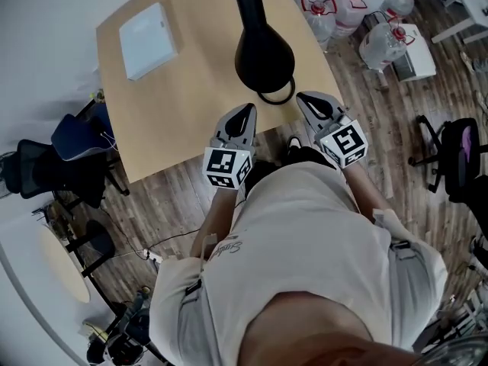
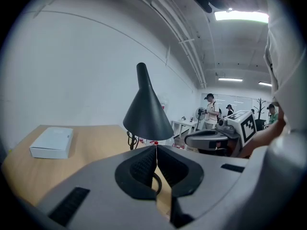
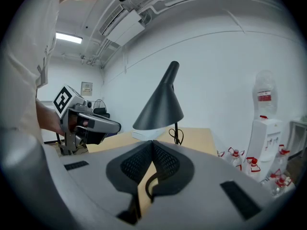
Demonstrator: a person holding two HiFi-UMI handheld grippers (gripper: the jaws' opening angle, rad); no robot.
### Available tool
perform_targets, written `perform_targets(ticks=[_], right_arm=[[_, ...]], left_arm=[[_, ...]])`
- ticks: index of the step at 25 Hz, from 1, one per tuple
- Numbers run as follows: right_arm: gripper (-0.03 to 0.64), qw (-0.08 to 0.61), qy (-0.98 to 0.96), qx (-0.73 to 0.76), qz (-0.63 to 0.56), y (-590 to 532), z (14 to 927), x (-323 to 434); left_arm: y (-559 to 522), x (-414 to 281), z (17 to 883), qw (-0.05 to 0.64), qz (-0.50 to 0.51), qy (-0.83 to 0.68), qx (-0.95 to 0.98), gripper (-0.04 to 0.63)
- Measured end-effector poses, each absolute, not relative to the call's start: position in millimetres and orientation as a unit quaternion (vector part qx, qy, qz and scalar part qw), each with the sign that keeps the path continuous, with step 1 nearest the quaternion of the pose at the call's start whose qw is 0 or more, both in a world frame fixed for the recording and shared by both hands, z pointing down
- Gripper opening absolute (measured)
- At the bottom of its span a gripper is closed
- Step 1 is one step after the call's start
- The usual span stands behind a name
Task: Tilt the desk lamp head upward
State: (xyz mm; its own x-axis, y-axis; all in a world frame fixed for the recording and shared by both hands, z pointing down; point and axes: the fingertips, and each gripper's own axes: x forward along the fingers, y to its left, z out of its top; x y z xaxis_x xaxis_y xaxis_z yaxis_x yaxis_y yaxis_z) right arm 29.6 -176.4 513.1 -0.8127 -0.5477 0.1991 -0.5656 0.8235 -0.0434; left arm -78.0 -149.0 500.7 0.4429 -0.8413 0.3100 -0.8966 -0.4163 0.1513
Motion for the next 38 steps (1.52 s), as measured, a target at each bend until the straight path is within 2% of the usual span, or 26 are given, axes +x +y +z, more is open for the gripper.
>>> perform_targets(ticks=[8,17,24,38], right_arm=[[-0.005,0.168,-0.948,0.267,0.038,-212.1,591.4,42.3],[-0.005,0.270,-0.933,0.210,0.113,-227.5,705.6,33.2],[-0.005,0.324,-0.919,0.180,0.138,-228.9,746.1,23.6],[-0.005,0.345,-0.906,0.159,0.187,-230.2,766.4,17.2]], left_arm=[[-173.8,-59.1,537.3,0.210,0.090,-0.516,0.826,0.015],[-189.1,-51.9,567.0,0.224,0.127,-0.521,0.814,0.015],[-200.5,-47.7,566.8,0.230,0.128,-0.521,0.812,0.015],[-208.3,-40.1,541.2,0.187,0.102,-0.516,0.829,0.015]])
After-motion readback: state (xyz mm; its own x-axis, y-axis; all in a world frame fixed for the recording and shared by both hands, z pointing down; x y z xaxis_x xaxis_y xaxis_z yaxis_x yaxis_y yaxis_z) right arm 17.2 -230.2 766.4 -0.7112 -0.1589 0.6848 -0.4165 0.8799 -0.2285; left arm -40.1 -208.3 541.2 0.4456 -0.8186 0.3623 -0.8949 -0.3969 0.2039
